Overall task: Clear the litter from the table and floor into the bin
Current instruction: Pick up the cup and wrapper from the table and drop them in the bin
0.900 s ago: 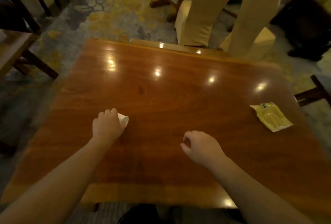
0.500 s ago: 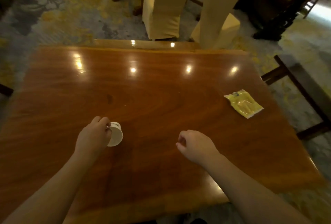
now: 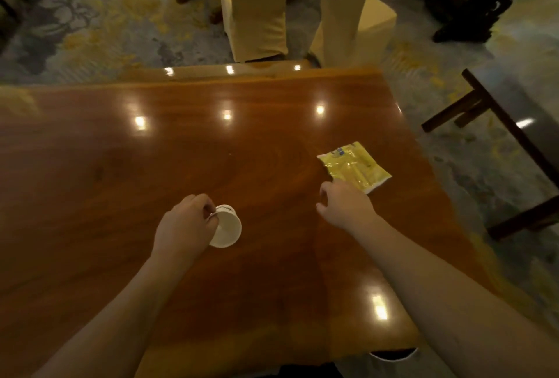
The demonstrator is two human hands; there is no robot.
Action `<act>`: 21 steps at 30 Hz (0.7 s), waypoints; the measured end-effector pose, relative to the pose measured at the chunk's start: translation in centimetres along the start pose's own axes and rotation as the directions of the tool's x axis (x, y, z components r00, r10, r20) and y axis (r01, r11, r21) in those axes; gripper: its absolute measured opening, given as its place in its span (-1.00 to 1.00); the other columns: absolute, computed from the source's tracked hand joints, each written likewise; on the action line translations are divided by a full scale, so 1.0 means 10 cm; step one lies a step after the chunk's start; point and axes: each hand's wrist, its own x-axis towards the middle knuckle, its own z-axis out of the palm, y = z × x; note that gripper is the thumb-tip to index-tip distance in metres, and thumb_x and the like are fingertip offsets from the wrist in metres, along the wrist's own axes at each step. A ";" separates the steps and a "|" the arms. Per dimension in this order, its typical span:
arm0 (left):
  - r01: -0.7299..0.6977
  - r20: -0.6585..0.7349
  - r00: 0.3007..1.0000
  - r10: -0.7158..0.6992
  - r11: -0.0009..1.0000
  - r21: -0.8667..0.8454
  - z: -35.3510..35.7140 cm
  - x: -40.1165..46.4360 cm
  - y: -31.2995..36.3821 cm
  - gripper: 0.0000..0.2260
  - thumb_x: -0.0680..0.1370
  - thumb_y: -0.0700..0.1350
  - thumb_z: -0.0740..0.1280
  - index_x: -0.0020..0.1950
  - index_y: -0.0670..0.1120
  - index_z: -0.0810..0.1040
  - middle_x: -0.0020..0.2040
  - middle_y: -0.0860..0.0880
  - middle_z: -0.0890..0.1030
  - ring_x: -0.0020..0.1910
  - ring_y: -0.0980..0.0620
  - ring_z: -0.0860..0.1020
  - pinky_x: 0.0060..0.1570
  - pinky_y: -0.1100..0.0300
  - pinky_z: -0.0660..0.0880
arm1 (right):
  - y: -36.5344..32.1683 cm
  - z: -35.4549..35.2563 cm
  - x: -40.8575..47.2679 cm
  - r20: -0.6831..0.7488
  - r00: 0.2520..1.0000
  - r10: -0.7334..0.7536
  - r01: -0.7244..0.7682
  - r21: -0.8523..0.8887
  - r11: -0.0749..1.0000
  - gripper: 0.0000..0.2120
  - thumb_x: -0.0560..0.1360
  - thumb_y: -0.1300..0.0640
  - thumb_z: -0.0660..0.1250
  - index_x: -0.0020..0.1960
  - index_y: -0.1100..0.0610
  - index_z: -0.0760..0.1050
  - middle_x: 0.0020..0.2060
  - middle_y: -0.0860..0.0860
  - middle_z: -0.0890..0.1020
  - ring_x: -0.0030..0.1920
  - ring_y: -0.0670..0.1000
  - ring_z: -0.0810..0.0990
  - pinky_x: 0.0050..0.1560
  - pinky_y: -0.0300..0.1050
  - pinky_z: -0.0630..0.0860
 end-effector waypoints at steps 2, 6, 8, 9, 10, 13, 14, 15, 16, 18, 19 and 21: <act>0.039 0.001 0.999 -0.039 0.999 -0.007 0.11 -0.03 0.29 -0.92 0.51 -0.05 0.40 -0.01 0.04 0.57 -0.17 0.17 0.50 -0.28 0.20 0.47 -0.38 0.36 0.29 | 0.37 0.00 0.15 -0.010 1.000 0.027 -0.027 -0.092 0.995 -0.47 0.51 -0.15 0.38 0.39 0.04 0.39 0.31 0.11 0.48 0.33 0.18 0.46 0.22 0.15 0.53; 0.074 0.012 0.997 -0.074 0.997 -0.001 0.28 -0.09 0.66 -0.93 0.49 -0.07 0.42 -0.05 0.04 0.57 -0.18 0.17 0.52 -0.28 0.20 0.48 -0.40 0.35 0.28 | 0.91 0.00 0.48 0.038 0.994 0.105 -0.095 -0.198 0.976 -0.20 0.41 -0.28 0.42 0.51 0.00 0.19 0.48 0.17 0.30 0.47 0.30 0.27 0.28 0.33 0.45; 0.085 0.012 0.996 -0.085 0.996 0.004 0.32 -0.14 0.78 -0.92 0.48 -0.08 0.43 -0.07 0.03 0.57 -0.19 0.15 0.53 -0.27 0.18 0.49 -0.39 0.34 0.30 | 1.08 0.04 0.62 0.069 0.989 0.129 -0.115 -0.178 0.977 -0.11 0.36 -0.32 0.45 0.51 0.00 0.15 0.50 0.17 0.25 0.49 0.35 0.20 0.32 0.37 0.40; 0.089 0.007 0.996 -0.089 0.996 0.007 0.34 -0.16 0.83 -0.92 0.48 -0.08 0.44 -0.08 0.03 0.57 -0.19 0.16 0.53 -0.28 0.19 0.49 -0.40 0.34 0.30 | 1.14 0.07 0.67 0.095 0.985 0.141 -0.125 -0.161 0.979 -0.06 0.34 -0.34 0.45 0.54 0.02 0.11 0.53 0.18 0.21 0.50 0.36 0.18 0.34 0.37 0.38; 0.097 0.004 0.995 -0.097 0.995 0.010 0.35 -0.17 0.88 -0.92 0.47 -0.08 0.44 -0.09 0.04 0.57 -0.20 0.16 0.53 -0.28 0.19 0.49 -0.40 0.34 0.30 | 1.17 0.11 0.71 0.113 0.983 0.146 -0.128 -0.151 0.980 -0.02 0.34 -0.35 0.44 0.55 0.04 0.08 0.54 0.18 0.19 0.50 0.36 0.19 0.34 0.36 0.38; 0.132 -0.012 0.991 -0.132 0.991 0.028 0.36 -0.22 0.96 -0.93 0.47 -0.07 0.43 -0.10 0.06 0.57 -0.19 0.16 0.54 -0.30 0.21 0.47 -0.42 0.32 0.28 | 1.19 0.25 0.77 0.105 0.988 0.116 -0.100 -0.141 0.985 -0.16 0.40 -0.34 0.34 0.51 0.09 0.21 0.46 0.18 0.34 0.43 0.31 0.32 0.31 0.32 0.42; 0.141 -0.019 0.990 -0.141 0.989 0.032 0.35 -0.24 0.97 -0.93 0.47 -0.07 0.44 -0.10 0.06 0.58 -0.19 0.15 0.55 -0.30 0.22 0.47 -0.42 0.32 0.28 | 1.19 0.28 0.77 0.092 0.991 0.100 -0.086 -0.142 0.986 -0.24 0.43 -0.31 0.31 0.47 0.09 0.27 0.43 0.17 0.39 0.42 0.30 0.34 0.31 0.33 0.40; 0.145 -0.030 0.989 -0.144 0.989 0.033 0.35 -0.25 0.97 -0.93 0.47 -0.07 0.45 -0.10 0.06 0.58 -0.19 0.15 0.55 -0.30 0.22 0.47 -0.41 0.33 0.27 | 1.18 0.30 0.77 0.082 0.993 0.085 -0.073 -0.142 0.987 -0.32 0.46 -0.27 0.27 0.45 0.09 0.32 0.40 0.17 0.43 0.41 0.30 0.36 0.33 0.35 0.37; 0.152 -0.037 0.988 -0.151 0.988 0.032 0.34 -0.29 0.97 -0.92 0.46 -0.07 0.45 -0.11 0.06 0.58 -0.19 0.16 0.55 -0.30 0.22 0.47 -0.41 0.33 0.27 | 1.18 0.31 0.75 0.070 0.995 0.069 -0.059 -0.142 0.988 -0.40 0.50 -0.21 0.23 0.42 0.10 0.35 0.38 0.16 0.46 0.41 0.29 0.37 0.35 0.37 0.35; 0.157 -0.058 0.986 -0.156 0.987 0.021 0.31 -0.38 0.96 -0.91 0.46 -0.06 0.46 -0.12 0.07 0.57 -0.19 0.17 0.54 -0.29 0.21 0.48 -0.41 0.32 0.29 | 1.17 0.34 0.69 0.054 0.997 0.047 -0.040 -0.127 0.991 -0.54 0.56 -0.09 0.18 0.37 0.11 0.42 0.33 0.16 0.51 0.40 0.27 0.38 0.37 0.38 0.32; 0.162 -0.067 0.985 -0.161 0.987 0.015 0.29 -0.43 0.94 -0.90 0.46 -0.06 0.45 -0.12 0.08 0.56 -0.19 0.17 0.54 -0.28 0.20 0.49 -0.40 0.30 0.32 | 1.16 0.34 0.65 0.052 0.998 0.035 -0.029 -0.118 0.993 -0.58 0.57 -0.06 0.17 0.35 0.11 0.44 0.32 0.15 0.52 0.40 0.26 0.38 0.38 0.38 0.30; 0.166 -0.080 0.983 -0.164 0.986 0.017 0.29 -0.53 0.88 -0.90 0.46 -0.06 0.46 -0.13 0.08 0.55 -0.19 0.16 0.55 -0.28 0.18 0.51 -0.40 0.25 0.38 | 1.14 0.34 0.55 0.033 0.999 0.008 -0.004 -0.106 0.994 -0.62 0.58 -0.04 0.16 0.31 0.11 0.48 0.28 0.13 0.55 0.39 0.24 0.39 0.39 0.36 0.30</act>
